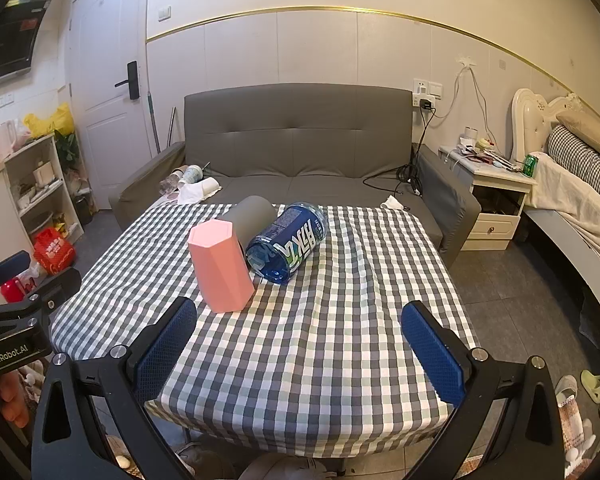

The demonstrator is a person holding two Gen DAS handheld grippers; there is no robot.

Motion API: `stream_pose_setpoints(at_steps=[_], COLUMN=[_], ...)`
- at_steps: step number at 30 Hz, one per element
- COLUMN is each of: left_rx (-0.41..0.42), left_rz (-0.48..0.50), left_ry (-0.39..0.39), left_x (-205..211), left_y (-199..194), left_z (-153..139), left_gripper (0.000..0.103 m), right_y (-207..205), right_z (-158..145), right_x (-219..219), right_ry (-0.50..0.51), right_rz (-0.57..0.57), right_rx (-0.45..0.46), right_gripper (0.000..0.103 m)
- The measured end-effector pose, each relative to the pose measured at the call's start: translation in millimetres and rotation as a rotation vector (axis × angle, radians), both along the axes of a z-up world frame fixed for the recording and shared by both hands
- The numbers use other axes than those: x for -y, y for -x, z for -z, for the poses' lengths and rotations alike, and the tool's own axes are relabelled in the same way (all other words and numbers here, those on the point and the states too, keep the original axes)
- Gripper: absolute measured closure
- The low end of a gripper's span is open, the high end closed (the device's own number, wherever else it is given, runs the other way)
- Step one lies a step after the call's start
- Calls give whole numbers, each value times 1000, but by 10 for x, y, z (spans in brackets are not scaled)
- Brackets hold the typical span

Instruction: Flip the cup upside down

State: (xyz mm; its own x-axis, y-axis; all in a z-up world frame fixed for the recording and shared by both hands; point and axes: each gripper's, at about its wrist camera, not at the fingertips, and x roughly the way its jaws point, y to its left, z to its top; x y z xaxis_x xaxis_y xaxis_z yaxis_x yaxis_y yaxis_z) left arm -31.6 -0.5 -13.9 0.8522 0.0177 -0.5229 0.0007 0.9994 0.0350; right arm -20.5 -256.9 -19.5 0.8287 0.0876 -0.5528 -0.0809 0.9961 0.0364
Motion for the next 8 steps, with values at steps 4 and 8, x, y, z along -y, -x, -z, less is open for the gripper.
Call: stream_pose_setpoints(at_steps=[4, 8], left_rx=[2, 7], left_rz=[-1, -4], left_ry=[-3, -27], left_x=[-3, 11], left_y=[5, 18], left_z=[0, 4], left_gripper=[0, 0], right_y=[0, 0], right_z=[0, -1], right_x=[-1, 0], right_ry=[0, 0], right_rz=[0, -1], right_rx=[0, 0], right_gripper=[0, 0])
